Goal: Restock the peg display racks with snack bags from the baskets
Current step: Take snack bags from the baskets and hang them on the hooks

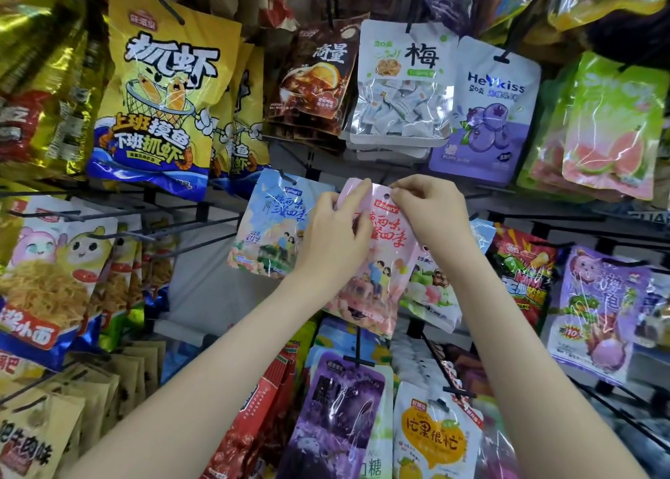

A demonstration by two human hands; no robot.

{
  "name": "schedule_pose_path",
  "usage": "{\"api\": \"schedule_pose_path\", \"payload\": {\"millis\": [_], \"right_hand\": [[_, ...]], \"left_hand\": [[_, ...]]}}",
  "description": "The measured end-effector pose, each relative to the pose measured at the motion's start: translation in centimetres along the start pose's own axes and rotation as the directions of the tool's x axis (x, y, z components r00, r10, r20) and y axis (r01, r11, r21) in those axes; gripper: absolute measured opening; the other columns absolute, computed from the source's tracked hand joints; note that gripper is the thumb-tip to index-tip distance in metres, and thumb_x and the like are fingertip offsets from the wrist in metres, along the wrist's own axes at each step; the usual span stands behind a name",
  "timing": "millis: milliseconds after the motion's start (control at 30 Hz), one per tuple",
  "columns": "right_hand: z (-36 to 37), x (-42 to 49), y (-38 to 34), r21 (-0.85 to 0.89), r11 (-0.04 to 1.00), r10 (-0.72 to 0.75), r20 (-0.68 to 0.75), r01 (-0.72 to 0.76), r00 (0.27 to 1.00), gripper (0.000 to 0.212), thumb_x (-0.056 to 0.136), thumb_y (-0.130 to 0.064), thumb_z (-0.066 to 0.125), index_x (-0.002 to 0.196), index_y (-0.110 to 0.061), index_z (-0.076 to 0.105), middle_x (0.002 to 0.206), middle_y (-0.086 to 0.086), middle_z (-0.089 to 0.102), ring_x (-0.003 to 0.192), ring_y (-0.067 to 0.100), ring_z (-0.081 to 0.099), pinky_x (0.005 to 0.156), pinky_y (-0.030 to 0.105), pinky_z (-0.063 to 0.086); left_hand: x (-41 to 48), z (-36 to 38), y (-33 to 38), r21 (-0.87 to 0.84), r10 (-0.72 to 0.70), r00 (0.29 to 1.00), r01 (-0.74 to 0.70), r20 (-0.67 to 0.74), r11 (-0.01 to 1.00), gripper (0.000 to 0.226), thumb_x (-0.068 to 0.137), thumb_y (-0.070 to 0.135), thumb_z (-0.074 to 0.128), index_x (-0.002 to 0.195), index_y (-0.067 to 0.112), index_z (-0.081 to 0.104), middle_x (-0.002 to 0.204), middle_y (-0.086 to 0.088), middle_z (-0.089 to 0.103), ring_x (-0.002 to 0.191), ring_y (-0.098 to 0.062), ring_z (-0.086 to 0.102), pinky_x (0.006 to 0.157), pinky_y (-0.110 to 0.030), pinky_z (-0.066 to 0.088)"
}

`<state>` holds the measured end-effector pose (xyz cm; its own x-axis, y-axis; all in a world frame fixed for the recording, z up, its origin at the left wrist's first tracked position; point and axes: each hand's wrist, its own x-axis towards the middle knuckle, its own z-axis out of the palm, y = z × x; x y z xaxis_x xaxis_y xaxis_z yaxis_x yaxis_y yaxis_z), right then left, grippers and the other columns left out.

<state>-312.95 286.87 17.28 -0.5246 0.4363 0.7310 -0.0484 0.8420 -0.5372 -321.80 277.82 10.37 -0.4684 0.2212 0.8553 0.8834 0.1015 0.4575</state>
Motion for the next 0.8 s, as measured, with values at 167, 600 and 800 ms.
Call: {"api": "schedule_pose_path", "payload": {"millis": [167, 600, 800], "right_hand": [[0.1, 0.6, 0.2, -0.024, 1.000, -0.021, 0.001, 0.021, 1.000, 0.015, 0.090, -0.020, 0.057, 0.093, -0.025, 0.070, 0.081, -0.014, 0.065, 0.079, -0.001, 0.057, 0.070, 0.014, 0.044], [2.4, 1.8, 2.9, -0.169, 0.979, -0.125, -0.028, 0.119, 0.992, 0.010, 0.091, -0.015, 0.058, 0.096, -0.013, 0.066, 0.078, -0.008, 0.057, 0.076, 0.006, 0.053, 0.060, 0.012, 0.032], [3.8, 1.5, 7.5, -0.431, 0.875, -0.297, -0.117, 0.221, 0.948, 0.025, 0.082, -0.010, 0.068, 0.102, -0.003, 0.056, 0.104, 0.015, 0.053, 0.099, 0.033, 0.045, 0.081, 0.041, 0.033]], "left_hand": [[0.3, 0.6, -0.3, 0.006, 0.023, 0.998, -0.023, -0.063, 1.000, 0.047, 0.098, 0.024, 0.044, 0.144, 0.032, 0.041, 0.101, 0.001, 0.038, 0.083, -0.019, 0.045, 0.072, -0.026, 0.034], [-0.3, 1.8, -2.2, 0.190, 0.020, 0.997, -0.035, 0.076, 0.981, 0.055, 0.097, 0.037, 0.044, 0.150, 0.030, 0.029, 0.152, -0.014, 0.022, 0.137, -0.028, 0.022, 0.106, -0.039, 0.029], [-0.5, 3.3, -5.8, 0.450, 0.222, 0.940, -0.322, 0.260, 0.833, 0.067, 0.087, 0.052, 0.027, 0.150, 0.031, 0.026, 0.157, -0.010, -0.017, 0.145, -0.028, -0.017, 0.117, -0.048, -0.010]]}}
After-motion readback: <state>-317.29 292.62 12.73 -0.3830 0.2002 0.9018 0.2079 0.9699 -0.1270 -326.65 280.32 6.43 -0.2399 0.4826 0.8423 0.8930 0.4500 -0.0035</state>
